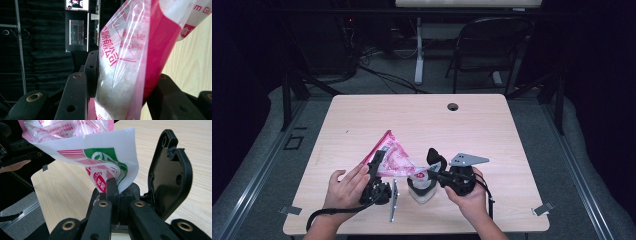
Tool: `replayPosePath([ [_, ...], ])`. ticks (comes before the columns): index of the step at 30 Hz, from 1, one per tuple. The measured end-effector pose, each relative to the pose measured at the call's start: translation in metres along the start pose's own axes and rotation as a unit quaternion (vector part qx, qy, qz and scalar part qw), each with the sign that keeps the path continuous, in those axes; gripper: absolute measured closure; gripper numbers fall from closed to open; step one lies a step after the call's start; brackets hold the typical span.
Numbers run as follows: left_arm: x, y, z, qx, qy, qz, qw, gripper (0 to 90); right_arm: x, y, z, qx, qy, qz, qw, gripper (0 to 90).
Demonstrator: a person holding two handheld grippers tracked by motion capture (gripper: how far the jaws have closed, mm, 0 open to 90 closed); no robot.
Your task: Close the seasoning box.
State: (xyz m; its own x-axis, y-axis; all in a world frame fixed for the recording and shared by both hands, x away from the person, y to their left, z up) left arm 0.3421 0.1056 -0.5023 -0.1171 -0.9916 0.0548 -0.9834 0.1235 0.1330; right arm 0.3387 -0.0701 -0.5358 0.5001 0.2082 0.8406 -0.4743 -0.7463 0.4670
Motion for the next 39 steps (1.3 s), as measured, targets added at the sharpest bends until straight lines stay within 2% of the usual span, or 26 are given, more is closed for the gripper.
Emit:
replayPosePath([
  [19,0.0024,0.0000,-0.0001,-0.003,0.001,0.001,1.0000,64.1,-0.0018,0.0002,0.0016,-0.004,-0.003,0.000,1.0000,90.0],
  [39,0.0056,0.0006,-0.0033,0.004,-0.003,0.009,0.9999,64.1,-0.0040,0.0006,0.0022,-0.005,-0.003,-0.004,1.0000,90.0],
])
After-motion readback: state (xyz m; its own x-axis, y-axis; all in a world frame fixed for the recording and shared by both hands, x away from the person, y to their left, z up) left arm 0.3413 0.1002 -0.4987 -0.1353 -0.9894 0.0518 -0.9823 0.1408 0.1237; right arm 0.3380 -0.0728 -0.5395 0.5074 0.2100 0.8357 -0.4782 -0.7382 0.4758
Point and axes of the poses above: each handheld gripper's, and its own axes: y roughly backward along the jaws, x roughly out of its top, z roughly to its right, the point moved 9 cm from there along -y, roughly forward along the jaws, and after that the axes turned 1 degree about -z, right-handed, at the moved point
